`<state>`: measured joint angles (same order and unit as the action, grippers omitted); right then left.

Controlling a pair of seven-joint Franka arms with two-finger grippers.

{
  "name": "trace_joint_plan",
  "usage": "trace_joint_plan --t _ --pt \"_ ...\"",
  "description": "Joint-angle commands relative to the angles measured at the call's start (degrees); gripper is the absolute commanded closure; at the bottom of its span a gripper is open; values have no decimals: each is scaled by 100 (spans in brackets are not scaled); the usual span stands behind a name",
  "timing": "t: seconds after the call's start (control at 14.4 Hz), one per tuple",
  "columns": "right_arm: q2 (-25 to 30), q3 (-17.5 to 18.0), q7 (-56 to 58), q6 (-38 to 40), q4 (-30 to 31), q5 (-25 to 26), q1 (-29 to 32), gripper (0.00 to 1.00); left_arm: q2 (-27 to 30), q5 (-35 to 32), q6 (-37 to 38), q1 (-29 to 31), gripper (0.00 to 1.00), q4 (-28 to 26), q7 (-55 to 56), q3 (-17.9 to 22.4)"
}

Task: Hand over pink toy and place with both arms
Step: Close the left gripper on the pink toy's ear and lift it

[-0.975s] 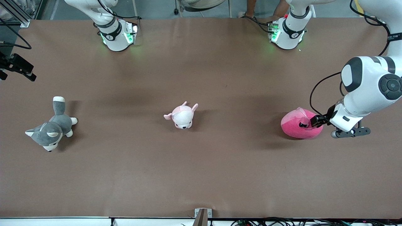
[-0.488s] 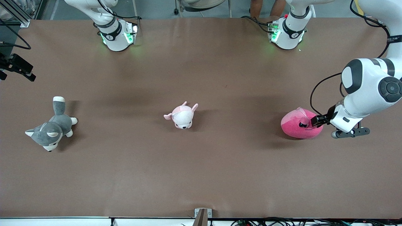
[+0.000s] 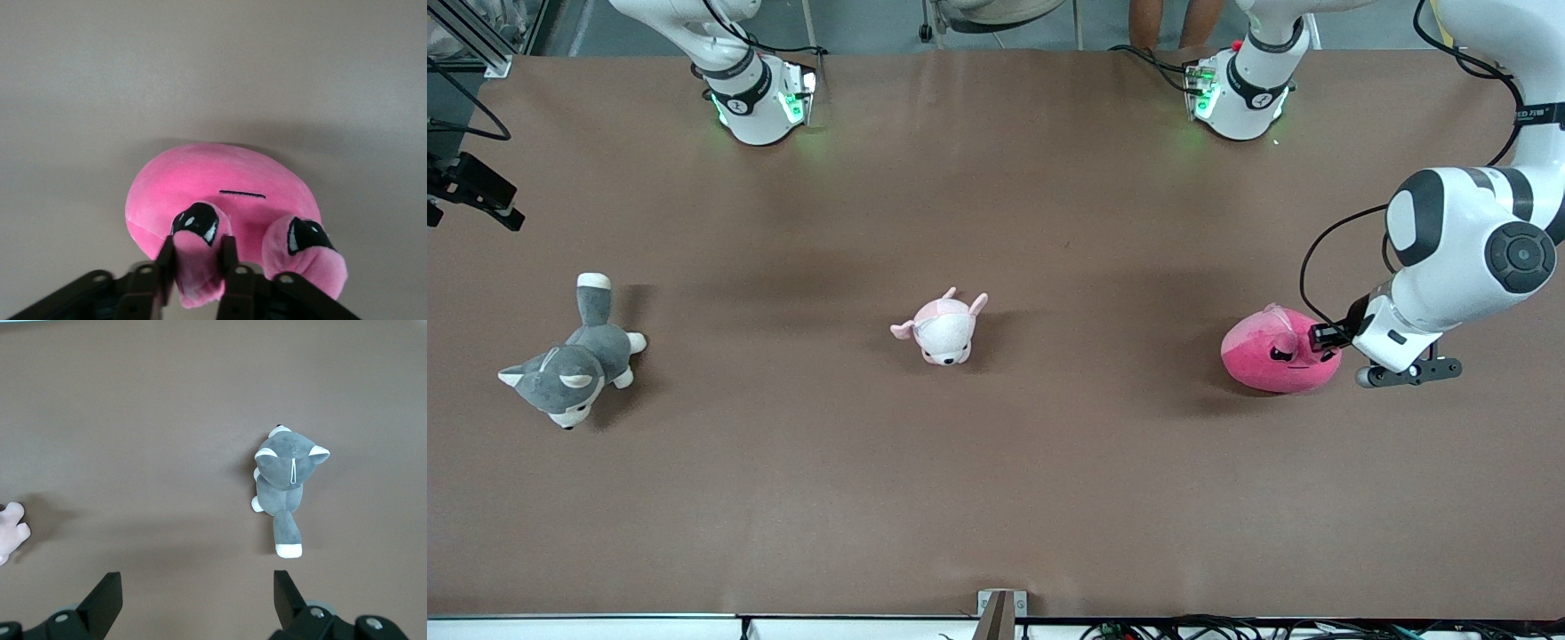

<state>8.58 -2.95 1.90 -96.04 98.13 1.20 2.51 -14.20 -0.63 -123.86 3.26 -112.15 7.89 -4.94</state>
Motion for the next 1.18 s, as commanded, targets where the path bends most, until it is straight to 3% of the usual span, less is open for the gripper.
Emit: trace_joint_plan --t 0.0,0.35,0.63,1.11 --pt "-59 23 -49 24 -136 -181 83 0 145 72 -7 8 99 -18 -24 -60" --pt "-67 32 -41 51 -259 -200 145 0 602 844 493 -27 100 262 221 -507" --pt "-67 23 3 59 -400 -191 154 0 647 1177 1389 -27 100 1272 976 -1139" --pt "-146 67 -5 349 -374 -295 -91 0 332 2162 1452 -106 100 2520 2988 -2484"
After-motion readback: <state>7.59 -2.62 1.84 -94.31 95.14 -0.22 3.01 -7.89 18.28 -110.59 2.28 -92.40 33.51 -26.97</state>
